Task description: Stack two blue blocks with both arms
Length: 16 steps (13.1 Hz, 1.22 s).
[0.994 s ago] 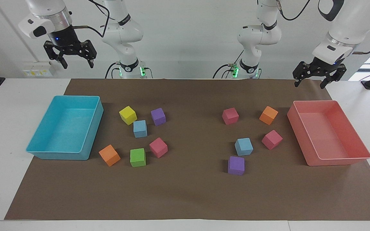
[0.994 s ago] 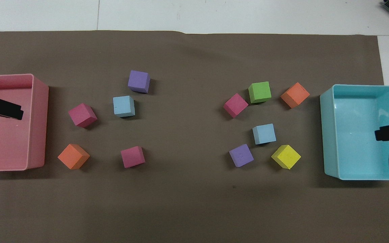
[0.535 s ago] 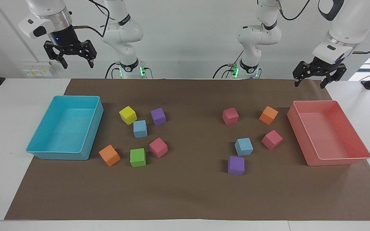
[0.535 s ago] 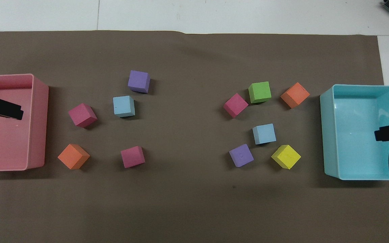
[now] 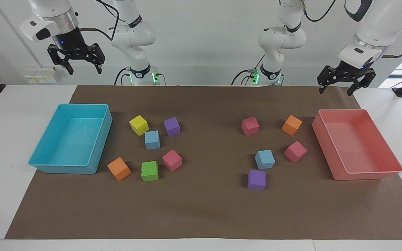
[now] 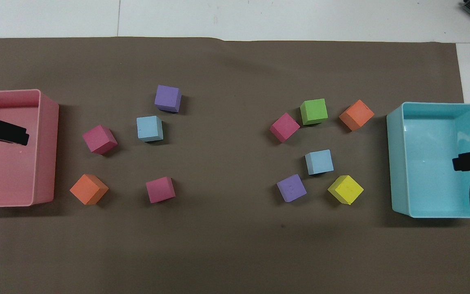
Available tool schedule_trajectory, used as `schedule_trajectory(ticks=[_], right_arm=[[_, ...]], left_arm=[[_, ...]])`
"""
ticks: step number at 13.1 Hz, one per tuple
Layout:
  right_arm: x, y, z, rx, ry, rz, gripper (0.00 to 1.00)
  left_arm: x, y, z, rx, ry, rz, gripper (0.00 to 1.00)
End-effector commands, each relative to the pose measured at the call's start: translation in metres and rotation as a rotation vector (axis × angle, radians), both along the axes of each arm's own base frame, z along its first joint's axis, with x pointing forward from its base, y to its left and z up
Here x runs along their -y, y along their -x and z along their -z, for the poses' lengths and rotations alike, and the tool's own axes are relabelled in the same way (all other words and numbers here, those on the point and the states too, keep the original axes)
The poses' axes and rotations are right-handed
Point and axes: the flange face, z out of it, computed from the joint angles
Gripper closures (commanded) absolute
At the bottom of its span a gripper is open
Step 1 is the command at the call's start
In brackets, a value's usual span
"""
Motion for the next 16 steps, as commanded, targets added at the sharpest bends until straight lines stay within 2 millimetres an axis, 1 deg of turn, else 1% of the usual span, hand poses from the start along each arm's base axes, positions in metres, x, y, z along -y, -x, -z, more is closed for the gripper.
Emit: schedule_trajectory(ticks=[1,16], right_arm=[[0.0013,0.0086,0.0002,-0.003,-0.005,-0.019,0.0],[-0.0002,0.0114,0.0014,-0.012,-0.006,-0.016,0.0]], left_arm=[[0.001,0.0036,-0.004,0.003,0.007,-0.007,0.0],[0.0035,-0.0035,-0.0059,0.048,0.012,-0.007,0.0]])
